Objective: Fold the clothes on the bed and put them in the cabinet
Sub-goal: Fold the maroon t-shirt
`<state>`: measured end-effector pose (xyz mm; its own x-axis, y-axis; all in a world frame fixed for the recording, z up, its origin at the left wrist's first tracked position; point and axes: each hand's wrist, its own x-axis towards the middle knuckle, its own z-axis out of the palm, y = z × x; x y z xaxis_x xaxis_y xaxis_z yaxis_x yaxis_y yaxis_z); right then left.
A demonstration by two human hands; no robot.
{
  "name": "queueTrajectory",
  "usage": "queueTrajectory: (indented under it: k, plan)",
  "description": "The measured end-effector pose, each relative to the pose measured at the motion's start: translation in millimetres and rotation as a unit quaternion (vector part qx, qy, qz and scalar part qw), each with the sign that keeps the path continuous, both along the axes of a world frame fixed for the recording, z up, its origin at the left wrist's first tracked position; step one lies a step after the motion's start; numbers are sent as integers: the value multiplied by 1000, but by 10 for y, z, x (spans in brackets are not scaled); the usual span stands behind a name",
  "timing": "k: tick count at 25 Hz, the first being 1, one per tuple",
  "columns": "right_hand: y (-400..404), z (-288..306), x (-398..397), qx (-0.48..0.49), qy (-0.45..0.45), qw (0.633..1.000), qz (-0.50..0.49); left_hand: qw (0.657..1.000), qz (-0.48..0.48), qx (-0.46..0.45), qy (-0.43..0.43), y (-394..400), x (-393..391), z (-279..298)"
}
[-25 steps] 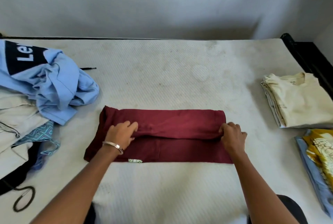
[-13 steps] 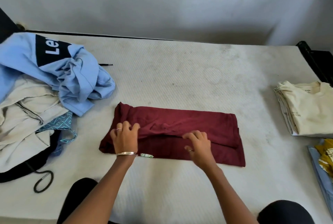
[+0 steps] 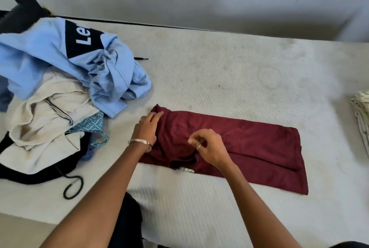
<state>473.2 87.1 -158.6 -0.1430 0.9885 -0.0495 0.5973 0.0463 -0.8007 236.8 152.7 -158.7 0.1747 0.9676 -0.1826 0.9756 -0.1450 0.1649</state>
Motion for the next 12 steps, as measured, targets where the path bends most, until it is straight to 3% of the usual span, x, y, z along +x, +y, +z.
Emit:
queueTrajectory:
  k: [3, 6, 8, 10, 12]
  plan:
    - [248, -49, 87, 17, -37, 994, -104, 997, -60, -18, 48, 406, 4, -52]
    - [464, -134, 224, -29, -104, 994, -3, 988, -90, 17, 121, 690, 49, -77]
    - [540, -287, 324, -35, -181, 982, 33, 989, 2, 68, 133, 892, 2, -62]
    - [565, -447, 433, -42, -260, 965, -5, 987, 97, 68, 109, 1009, -82, -79]
    - [544, -531, 432, -51, -302, 951, -39, 988, 101, 61, 104, 997, -99, -156]
